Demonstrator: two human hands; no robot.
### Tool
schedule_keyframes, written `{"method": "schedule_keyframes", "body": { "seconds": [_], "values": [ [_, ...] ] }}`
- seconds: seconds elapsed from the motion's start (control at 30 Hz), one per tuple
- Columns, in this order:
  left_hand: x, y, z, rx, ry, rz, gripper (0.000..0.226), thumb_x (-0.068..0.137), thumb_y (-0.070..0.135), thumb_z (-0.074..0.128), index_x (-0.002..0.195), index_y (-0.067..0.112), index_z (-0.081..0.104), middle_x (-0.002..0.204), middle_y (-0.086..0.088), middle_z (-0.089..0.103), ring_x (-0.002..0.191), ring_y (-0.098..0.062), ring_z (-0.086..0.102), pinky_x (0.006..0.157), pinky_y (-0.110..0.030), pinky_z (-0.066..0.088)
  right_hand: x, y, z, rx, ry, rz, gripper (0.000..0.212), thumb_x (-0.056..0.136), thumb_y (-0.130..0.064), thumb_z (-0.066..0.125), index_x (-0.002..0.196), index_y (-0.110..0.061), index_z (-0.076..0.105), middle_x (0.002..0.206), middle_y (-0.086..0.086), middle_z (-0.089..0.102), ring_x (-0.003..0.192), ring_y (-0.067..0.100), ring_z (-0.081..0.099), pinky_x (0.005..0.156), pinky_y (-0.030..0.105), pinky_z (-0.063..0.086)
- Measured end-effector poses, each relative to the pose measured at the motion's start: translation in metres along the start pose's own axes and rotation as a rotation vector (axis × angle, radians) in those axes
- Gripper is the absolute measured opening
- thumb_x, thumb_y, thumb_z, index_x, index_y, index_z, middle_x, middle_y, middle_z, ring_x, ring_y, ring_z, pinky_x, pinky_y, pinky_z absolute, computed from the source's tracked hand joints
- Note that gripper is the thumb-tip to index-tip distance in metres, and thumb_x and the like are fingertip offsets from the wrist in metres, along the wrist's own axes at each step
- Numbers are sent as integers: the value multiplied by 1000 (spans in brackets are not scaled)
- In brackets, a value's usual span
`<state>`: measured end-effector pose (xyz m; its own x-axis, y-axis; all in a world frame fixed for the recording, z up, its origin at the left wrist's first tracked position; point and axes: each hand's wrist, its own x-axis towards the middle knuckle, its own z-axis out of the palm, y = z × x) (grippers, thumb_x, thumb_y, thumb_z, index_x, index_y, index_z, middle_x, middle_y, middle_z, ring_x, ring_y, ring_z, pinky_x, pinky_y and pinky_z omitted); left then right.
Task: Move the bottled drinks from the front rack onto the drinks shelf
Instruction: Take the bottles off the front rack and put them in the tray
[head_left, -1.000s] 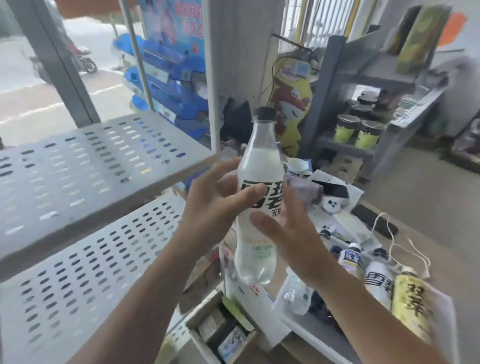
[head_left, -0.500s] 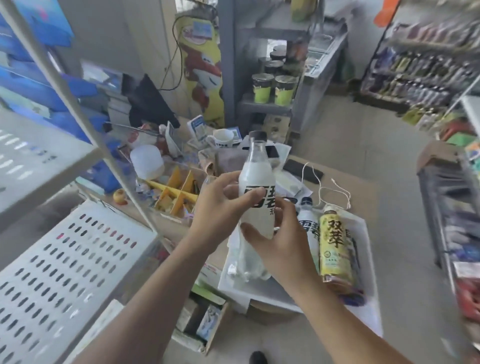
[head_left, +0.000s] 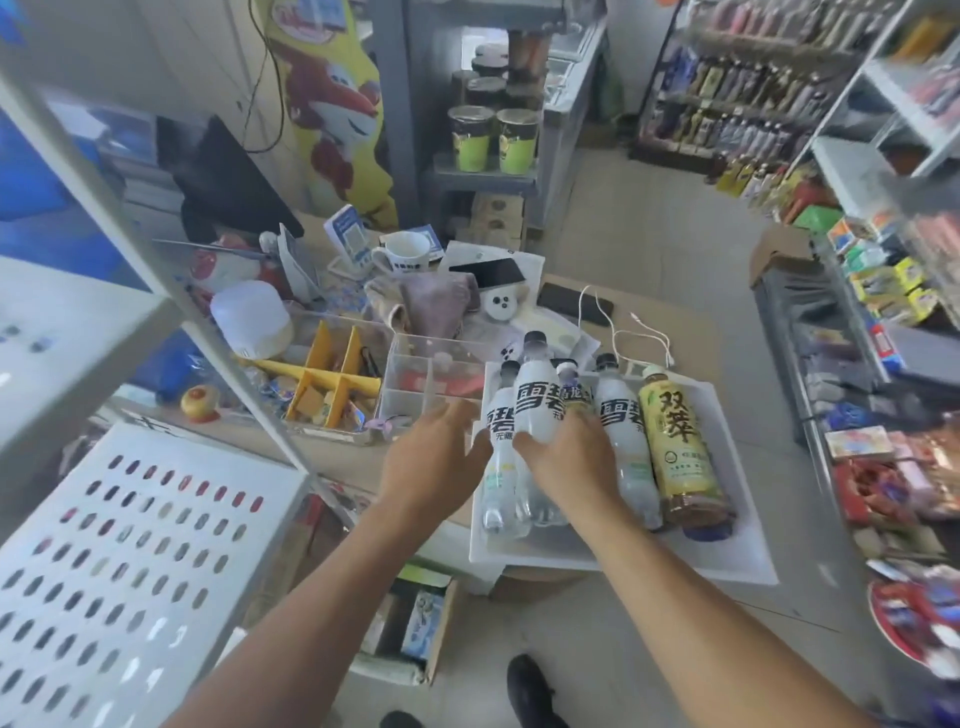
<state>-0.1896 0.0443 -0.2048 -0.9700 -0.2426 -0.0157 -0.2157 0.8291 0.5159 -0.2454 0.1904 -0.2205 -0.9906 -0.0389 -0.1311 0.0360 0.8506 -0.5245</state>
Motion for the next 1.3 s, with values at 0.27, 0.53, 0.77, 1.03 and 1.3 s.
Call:
{"method": "schedule_keyframes", "body": {
  "seconds": [0.27, 0.53, 0.77, 1.03, 1.3],
  "values": [
    [-1, -17, 8, -6, -52, 52, 32, 97, 42, 49, 124, 25, 54, 119, 6, 65, 105, -17, 62, 82, -36, 54, -9, -9, 10, -197, 47, 39, 76, 83, -54, 64, 132, 2, 44, 137, 18, 47, 122, 33, 48, 95, 41, 45],
    [-2, -16, 15, 5, -83, 78, 34, 97, 43, 48, 125, 25, 53, 117, 8, 65, 103, -15, 63, 78, -35, 54, -13, -9, 7, -330, -14, 25, 84, 84, -57, 65, 137, 2, 37, 143, 20, 41, 125, 34, 49, 93, 40, 46],
    [-4, -13, 17, -1, -43, 63, 31, 97, 41, 49, 122, 24, 56, 112, 8, 67, 98, -15, 64, 77, -34, 55, -20, -6, 12, -371, 39, -24, 80, 85, -60, 62, 133, -2, 37, 130, 16, 47, 116, 30, 52, 82, 40, 51],
    [-6, -8, 17, 8, -20, 13, 31, 96, 42, 51, 119, 23, 58, 110, 7, 68, 94, -17, 65, 77, -36, 56, -14, 4, 1, -278, -52, -44, 84, 86, -67, 54, 136, -1, 36, 136, 18, 45, 122, 33, 49, 88, 41, 47],
    [-7, 3, 11, 43, 14, -43, 33, 96, 44, 49, 121, 23, 57, 110, 5, 69, 95, -18, 65, 78, -40, 58, -14, 1, -25, -402, 3, -297, 55, 93, -53, 51, 129, -12, 45, 126, 10, 52, 118, 29, 49, 76, 39, 48]
  ]
}}
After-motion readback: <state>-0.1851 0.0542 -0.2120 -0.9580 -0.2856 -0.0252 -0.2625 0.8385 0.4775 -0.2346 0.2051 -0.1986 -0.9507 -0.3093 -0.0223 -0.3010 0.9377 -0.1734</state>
